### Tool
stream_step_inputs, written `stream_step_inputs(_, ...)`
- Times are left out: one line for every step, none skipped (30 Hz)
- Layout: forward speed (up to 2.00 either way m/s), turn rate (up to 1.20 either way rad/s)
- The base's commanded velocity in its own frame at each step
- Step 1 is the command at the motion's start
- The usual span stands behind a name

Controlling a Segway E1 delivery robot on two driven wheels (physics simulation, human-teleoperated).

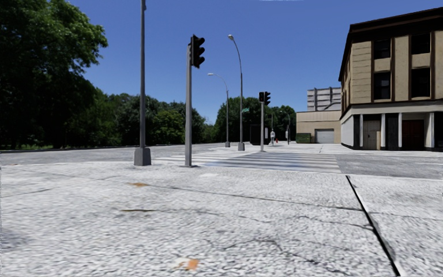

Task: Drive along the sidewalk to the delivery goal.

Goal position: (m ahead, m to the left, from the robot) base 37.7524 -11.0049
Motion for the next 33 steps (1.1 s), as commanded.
stream_step_inputs(2.0, -0.44)
stream_step_inputs(2.0, -0.44)
stream_step_inputs(2.0, -0.44)
stream_step_inputs(2.0, -0.44)
stream_step_inputs(2.0, -0.44)
stream_step_inputs(2.0, -0.44)
stream_step_inputs(2.0, -0.44)
stream_step_inputs(2.0, -0.44)
stream_step_inputs(2.0, -0.44)
stream_step_inputs(2.0, -0.44)
stream_step_inputs(2.0, -0.44)
stream_step_inputs(2.0, -0.44)
stream_step_inputs(2.0, -0.44)
stream_step_inputs(2.0, -0.44)
stream_step_inputs(2.0, -0.44)
stream_step_inputs(2.0, -0.44)
stream_step_inputs(2.0, -0.44)
stream_step_inputs(2.0, -0.44)
stream_step_inputs(2.0, -0.44)
stream_step_inputs(2.0, -0.44)
stream_step_inputs(2.0, -0.44)
stream_step_inputs(2.0, -0.44)
stream_step_inputs(2.0, -0.44)
stream_step_inputs(2.0, -0.44)
stream_step_inputs(2.0, -0.35)
stream_step_inputs(2.0, -0.18)
stream_step_inputs(2.0, -0.18)
stream_step_inputs(2.0, -0.03)
stream_step_inputs(2.0, 0.0)
stream_step_inputs(2.0, 0.0)
stream_step_inputs(2.0, 0.0)
stream_step_inputs(2.0, 0.0)
stream_step_inputs(2.0, 0.0)
